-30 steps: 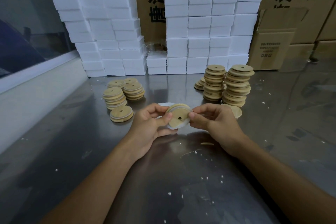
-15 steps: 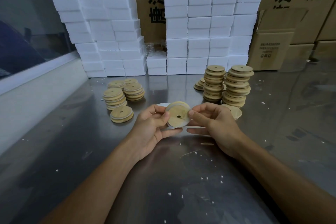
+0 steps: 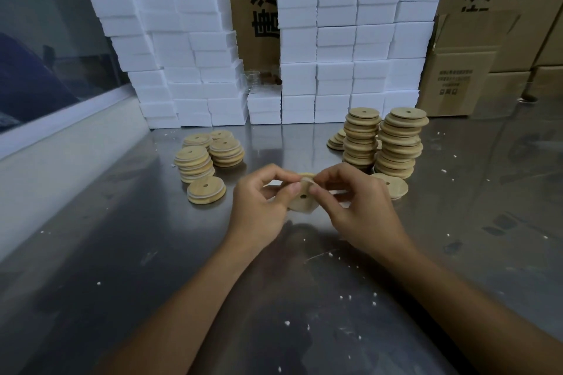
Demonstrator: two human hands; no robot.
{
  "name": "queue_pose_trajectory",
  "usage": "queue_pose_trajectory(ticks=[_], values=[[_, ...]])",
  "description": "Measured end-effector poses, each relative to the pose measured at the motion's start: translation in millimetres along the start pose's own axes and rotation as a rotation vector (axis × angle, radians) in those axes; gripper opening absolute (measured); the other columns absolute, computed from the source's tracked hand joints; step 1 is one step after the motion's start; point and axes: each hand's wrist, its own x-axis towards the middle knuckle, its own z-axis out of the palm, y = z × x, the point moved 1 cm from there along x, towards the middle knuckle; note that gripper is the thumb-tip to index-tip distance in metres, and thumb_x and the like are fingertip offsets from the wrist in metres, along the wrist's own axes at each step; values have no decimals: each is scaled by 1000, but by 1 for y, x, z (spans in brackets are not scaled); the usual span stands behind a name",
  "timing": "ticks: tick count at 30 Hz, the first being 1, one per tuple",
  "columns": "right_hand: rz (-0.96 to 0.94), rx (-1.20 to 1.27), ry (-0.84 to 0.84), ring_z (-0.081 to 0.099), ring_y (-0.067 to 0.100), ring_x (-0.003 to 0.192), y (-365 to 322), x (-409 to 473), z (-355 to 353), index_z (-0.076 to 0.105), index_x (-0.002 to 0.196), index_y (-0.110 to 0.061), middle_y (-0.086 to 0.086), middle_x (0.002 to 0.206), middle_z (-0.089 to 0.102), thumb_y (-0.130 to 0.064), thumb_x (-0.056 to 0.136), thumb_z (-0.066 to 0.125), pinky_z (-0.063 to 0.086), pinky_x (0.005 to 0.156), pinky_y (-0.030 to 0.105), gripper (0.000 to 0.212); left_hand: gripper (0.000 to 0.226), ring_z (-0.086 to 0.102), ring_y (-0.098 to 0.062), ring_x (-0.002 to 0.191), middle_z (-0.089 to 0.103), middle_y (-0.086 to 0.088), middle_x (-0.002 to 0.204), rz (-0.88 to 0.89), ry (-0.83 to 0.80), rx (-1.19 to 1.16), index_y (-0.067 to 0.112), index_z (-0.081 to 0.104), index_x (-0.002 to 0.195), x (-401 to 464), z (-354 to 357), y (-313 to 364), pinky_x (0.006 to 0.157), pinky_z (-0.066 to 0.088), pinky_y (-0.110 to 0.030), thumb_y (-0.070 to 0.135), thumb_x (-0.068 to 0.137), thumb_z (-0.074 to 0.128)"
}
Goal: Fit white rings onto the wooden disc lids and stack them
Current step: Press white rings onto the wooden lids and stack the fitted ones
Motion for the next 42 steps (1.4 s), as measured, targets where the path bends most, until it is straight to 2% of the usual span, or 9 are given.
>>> queue_pose_trajectory(ticks=[5,8,13,20,26,30,33,39,42], values=[[74,96,54,72,2,75,6,2,2,75,89,-13,-10,81,75,-10,85,77,56,68,18,5,24,73,-21,84,75,-3,91,-120,6,-113,15,69,77,0,0,-2,82,58,-52,-7,84,67],[141,189,39,73,7,71,6,4,0,75,82,-20,-5,76,76,-6,84,78,57,68,20,15,26,73,-19,86,75,-1,91,-155,3,-132,17,68,76,0,-2,-2,83,59,-49,-8,84,66],[208,224,-22,75,19,75,8,6,-3,75,80,-19,1,77,77,-3,84,77,63,77,41,16,26,73,-16,85,75,0,90,-181,-4,-141,15,68,75,0,-3,-3,79,60,-42,-9,84,66],[176,153,-52,74,7,77,8,3,-1,76,90,-10,-3,85,77,-12,83,79,61,73,27,7,28,71,-30,92,72,-13,97,-304,57,-262,17,69,71,2,-7,-2,79,60,-46,-7,85,65],[272,296,-50,73,35,82,4,6,-5,75,83,-3,13,83,77,-2,84,76,59,82,53,1,19,71,-35,94,68,-24,107,-357,37,-344,7,65,77,2,-7,3,83,57,-56,-9,87,62],[323,344,-57,72,41,83,4,6,-9,74,78,-1,18,81,76,2,83,75,56,85,59,6,20,71,-34,95,69,-22,106,-388,6,-406,7,64,76,1,-7,2,82,57,-55,-9,87,60],[284,304,-44,72,39,79,3,5,-7,75,78,-7,14,77,76,-1,84,75,58,81,57,9,25,71,-32,95,70,-19,103,-417,5,-483,8,64,72,2,-8,-1,77,59,-53,-10,88,57],[235,260,-40,73,12,69,5,3,-2,73,85,-8,0,76,75,-8,85,77,62,71,33,4,31,66,-39,103,64,-25,110,-488,-13,-608,12,63,69,4,-6,-9,75,58,-55,-9,91,54],[195,170,-4,72,10,72,8,1,0,74,85,-9,-2,77,75,-8,86,76,60,69,26,2,31,71,-29,93,70,-9,101,-377,-44,-394,17,61,72,2,-5,-9,68,59,-46,-6,93,55]])
